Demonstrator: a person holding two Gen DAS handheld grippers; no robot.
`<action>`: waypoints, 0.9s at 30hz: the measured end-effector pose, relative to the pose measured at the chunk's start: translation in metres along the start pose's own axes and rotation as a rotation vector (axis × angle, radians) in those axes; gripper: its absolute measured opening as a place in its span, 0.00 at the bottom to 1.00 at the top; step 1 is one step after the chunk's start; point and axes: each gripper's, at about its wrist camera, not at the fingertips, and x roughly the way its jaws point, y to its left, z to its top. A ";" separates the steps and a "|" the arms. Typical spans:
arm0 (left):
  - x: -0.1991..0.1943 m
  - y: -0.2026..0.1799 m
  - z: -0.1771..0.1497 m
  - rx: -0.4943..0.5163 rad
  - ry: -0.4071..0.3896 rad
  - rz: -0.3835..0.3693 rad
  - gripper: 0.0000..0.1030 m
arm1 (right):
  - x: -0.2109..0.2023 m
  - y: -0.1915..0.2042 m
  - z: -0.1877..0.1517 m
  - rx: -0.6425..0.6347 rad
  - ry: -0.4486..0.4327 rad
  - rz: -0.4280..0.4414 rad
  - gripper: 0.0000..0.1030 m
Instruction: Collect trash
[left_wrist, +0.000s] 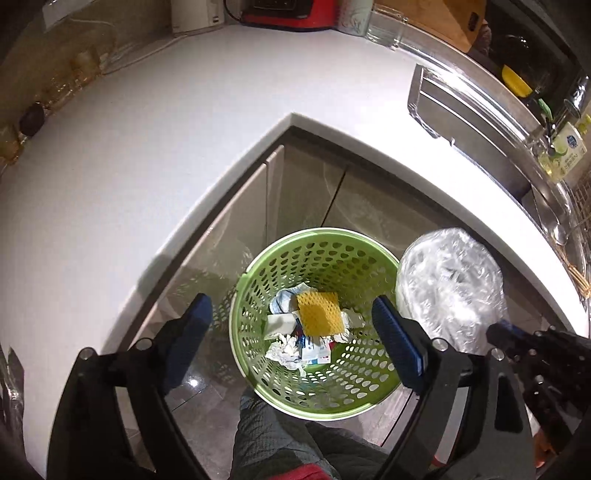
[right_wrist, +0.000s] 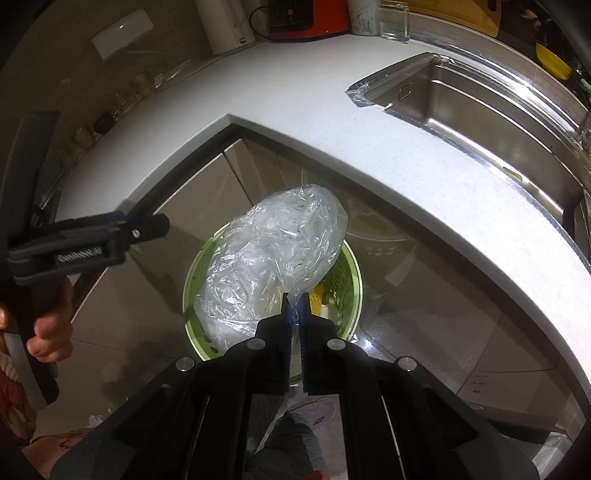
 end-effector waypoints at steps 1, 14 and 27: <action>-0.003 0.001 0.003 -0.009 -0.010 0.010 0.87 | 0.008 0.003 0.000 -0.013 0.013 0.001 0.05; -0.011 0.026 0.014 -0.038 -0.013 0.066 0.88 | 0.083 0.014 -0.013 -0.061 0.176 -0.020 0.76; -0.056 0.002 0.031 0.016 -0.109 0.111 0.88 | -0.002 0.019 0.033 -0.022 0.030 -0.029 0.97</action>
